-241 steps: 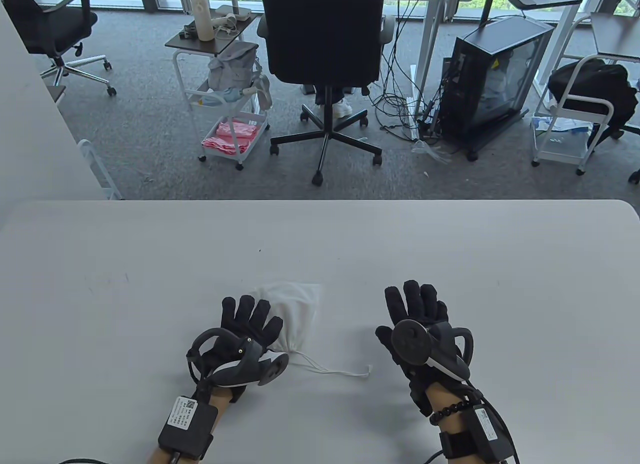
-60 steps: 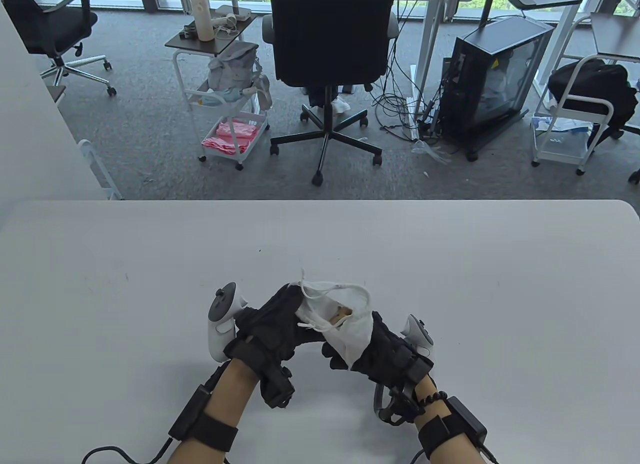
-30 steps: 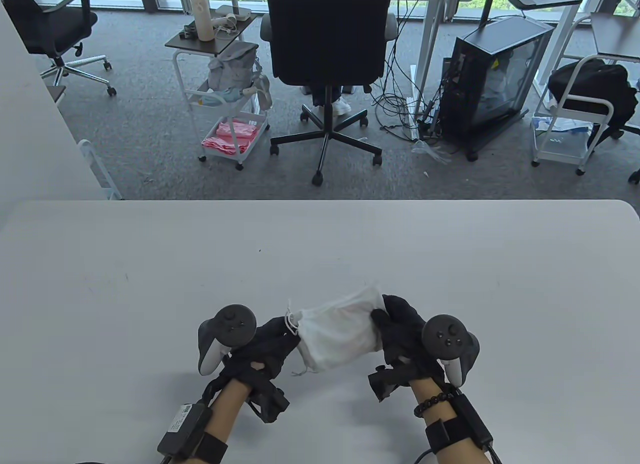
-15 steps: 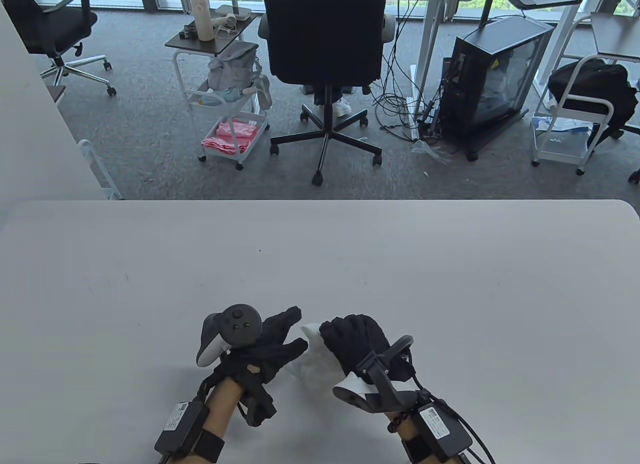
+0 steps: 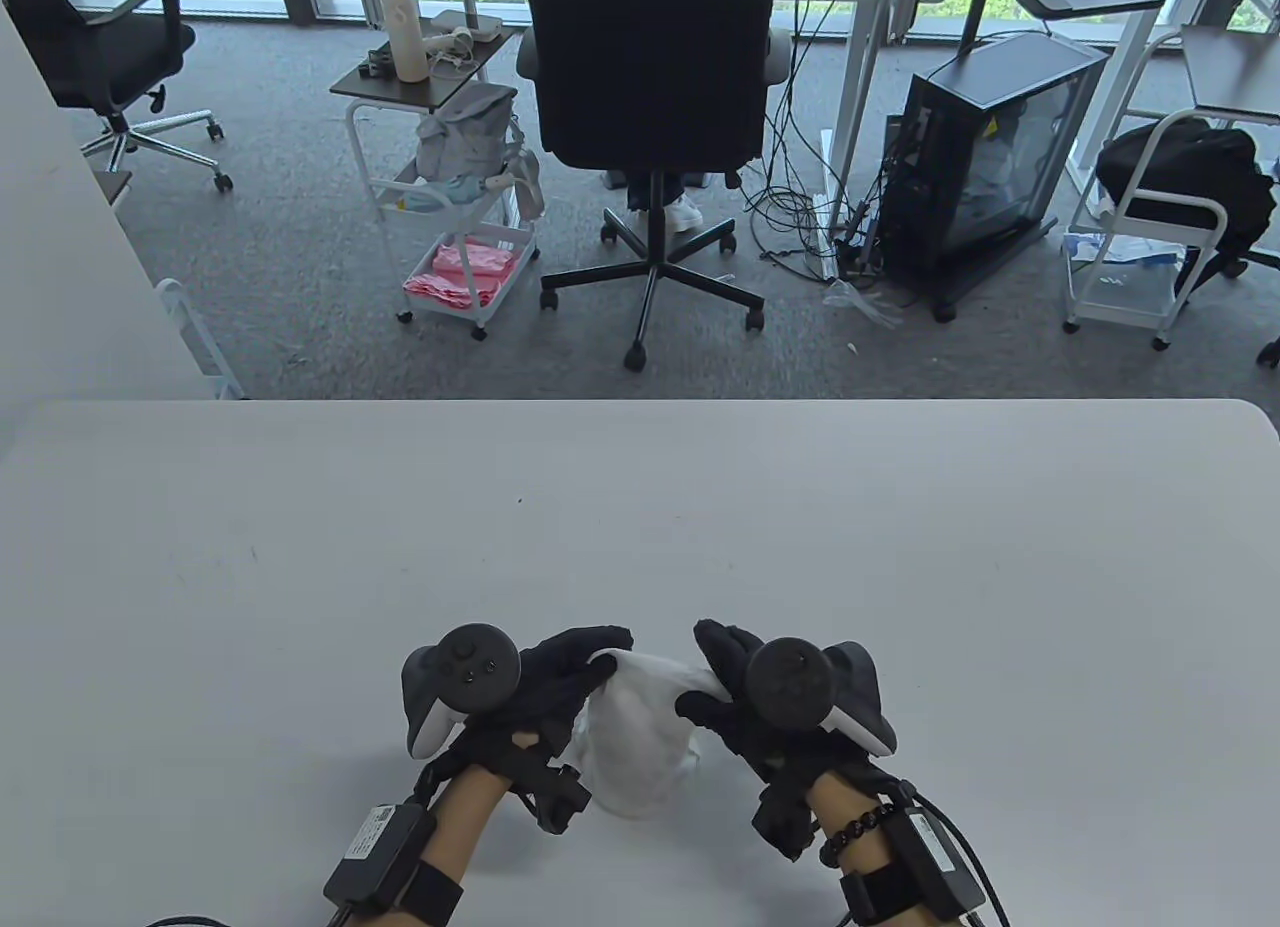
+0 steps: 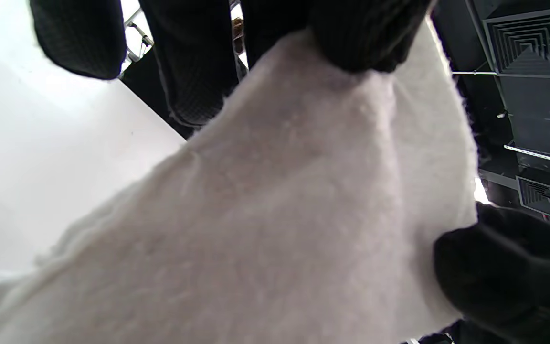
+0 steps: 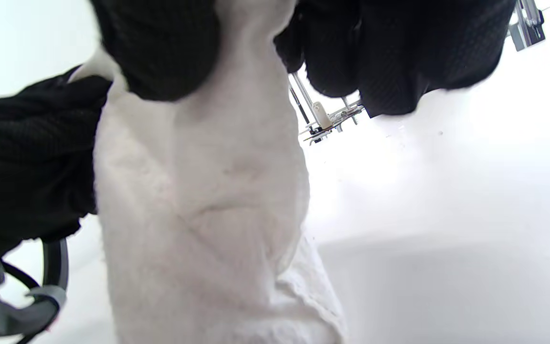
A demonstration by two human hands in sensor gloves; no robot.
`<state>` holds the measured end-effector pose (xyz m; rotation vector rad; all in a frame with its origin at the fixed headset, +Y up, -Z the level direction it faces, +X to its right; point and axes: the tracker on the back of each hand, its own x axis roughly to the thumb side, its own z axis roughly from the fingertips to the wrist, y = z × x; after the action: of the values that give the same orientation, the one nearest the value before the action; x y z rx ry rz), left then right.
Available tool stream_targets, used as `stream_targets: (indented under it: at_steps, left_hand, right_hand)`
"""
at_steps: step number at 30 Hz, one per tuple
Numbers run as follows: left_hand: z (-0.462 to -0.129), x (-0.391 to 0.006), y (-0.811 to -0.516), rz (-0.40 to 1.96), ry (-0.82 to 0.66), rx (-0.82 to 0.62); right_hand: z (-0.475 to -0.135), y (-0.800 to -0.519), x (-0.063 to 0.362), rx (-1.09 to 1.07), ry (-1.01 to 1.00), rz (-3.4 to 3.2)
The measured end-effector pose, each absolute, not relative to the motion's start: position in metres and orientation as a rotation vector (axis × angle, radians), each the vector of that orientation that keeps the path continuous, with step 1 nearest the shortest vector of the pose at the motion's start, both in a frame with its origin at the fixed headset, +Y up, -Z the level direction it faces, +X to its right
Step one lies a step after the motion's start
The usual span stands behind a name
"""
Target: Empty bag and arrange number blocks in order
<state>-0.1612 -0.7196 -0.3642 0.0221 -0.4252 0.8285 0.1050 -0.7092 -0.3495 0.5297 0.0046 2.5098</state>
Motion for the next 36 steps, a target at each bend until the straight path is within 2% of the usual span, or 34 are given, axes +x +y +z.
stream_targets:
  at_steps: [5,7,10,14,15,17,18,21,23,24,26,28,29,31,34,36]
  left_hand:
    - [-0.356,-0.168,-0.703,0.682,-0.419,0.248]
    - [-0.353,-0.172,-0.694,0.691,-0.426,0.291]
    - [-0.351,-0.174,-0.689,0.713,-0.436,0.265]
    - [-0.350,-0.165,-0.693,0.538,-0.486,0.172]
    - [-0.351,-0.163,-0.697,0.570,-0.510,0.107]
    - [-0.353,-0.157,-0.705,0.623,-0.498,0.075]
    - [-0.352,-0.155,-0.704,0.573,-0.503,0.111]
    - [-0.344,-0.153,-0.690,0.393,-0.501,0.349]
    - [-0.339,-0.151,-0.681,0.362,-0.520,0.410]
    - [-0.340,-0.152,-0.680,0.390,-0.520,0.393]
    - [-0.344,-0.156,-0.688,0.549,-0.532,0.217]
    - [-0.349,-0.156,-0.698,0.664,-0.526,0.115]
    - [-0.350,-0.155,-0.701,0.668,-0.514,0.118]
    - [-0.349,-0.150,-0.700,0.543,-0.501,0.240]
    - [-0.345,-0.147,-0.689,0.466,-0.513,0.355]
    - [-0.347,-0.151,-0.685,0.578,-0.532,0.314]
  right_hand:
    - [-0.332,-0.681,0.101,0.577,-0.603,2.579]
    - [-0.325,-0.675,0.096,0.577,-0.706,2.552]
    - [-0.322,-0.673,0.094,0.567,-0.727,2.559]
    - [-0.323,-0.676,0.095,0.561,-0.678,2.592]
    - [-0.323,-0.678,0.093,0.566,-0.648,2.576]
    - [-0.323,-0.680,0.089,0.559,-0.633,2.551]
    - [-0.323,-0.679,0.088,0.567,-0.637,2.562]
    - [-0.322,-0.675,0.093,0.571,-0.717,2.653]
    - [-0.321,-0.672,0.096,0.555,-0.733,2.635]
    - [-0.321,-0.669,0.099,0.531,-0.721,2.603]
    - [-0.323,-0.667,0.106,0.449,-0.619,2.447]
    - [-0.326,-0.671,0.109,0.414,-0.531,2.381]
    - [-0.327,-0.673,0.111,0.396,-0.499,2.348]
    - [-0.327,-0.673,0.113,0.379,-0.485,2.328]
    - [-0.323,-0.664,0.116,0.412,-0.556,2.443]
    - [-0.322,-0.659,0.123,0.376,-0.502,2.372]
